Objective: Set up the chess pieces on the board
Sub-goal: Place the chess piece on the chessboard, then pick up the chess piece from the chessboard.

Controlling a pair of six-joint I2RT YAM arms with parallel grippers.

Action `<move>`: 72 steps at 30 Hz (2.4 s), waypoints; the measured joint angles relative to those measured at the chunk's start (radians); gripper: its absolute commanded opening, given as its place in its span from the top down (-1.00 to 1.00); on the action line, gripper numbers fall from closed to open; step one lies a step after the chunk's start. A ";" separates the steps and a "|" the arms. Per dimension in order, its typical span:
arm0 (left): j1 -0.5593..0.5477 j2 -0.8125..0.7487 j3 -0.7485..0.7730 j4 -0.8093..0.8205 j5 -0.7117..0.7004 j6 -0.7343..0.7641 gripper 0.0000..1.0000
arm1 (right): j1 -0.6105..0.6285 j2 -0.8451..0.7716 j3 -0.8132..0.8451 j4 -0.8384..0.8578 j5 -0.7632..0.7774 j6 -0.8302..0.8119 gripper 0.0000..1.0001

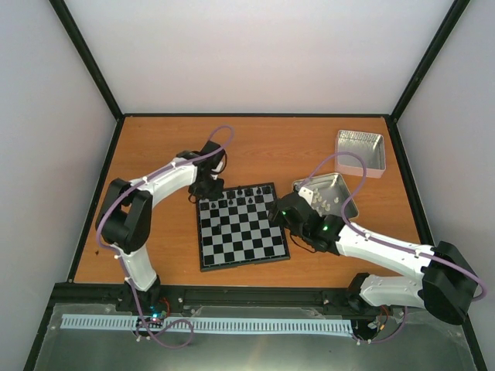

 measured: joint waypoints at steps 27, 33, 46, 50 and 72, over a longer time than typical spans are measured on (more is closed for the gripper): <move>0.004 0.045 0.051 -0.018 -0.040 0.015 0.47 | 0.000 0.032 -0.010 0.008 -0.005 0.000 -0.24; 0.004 0.007 0.058 -0.017 -0.028 0.014 0.31 | 0.000 0.058 -0.007 0.023 -0.026 -0.038 -0.24; 0.021 -0.593 -0.303 0.185 -0.088 -0.120 -0.10 | 0.165 0.431 0.308 -0.047 -0.061 -0.264 -0.16; 0.039 -0.749 -0.371 0.219 -0.143 -0.169 -0.23 | 0.227 0.605 0.484 -0.120 -0.055 -0.323 -0.06; 0.045 -0.895 -0.438 0.268 -0.181 -0.192 -0.29 | 0.283 0.902 0.800 -0.359 -0.021 -0.381 0.55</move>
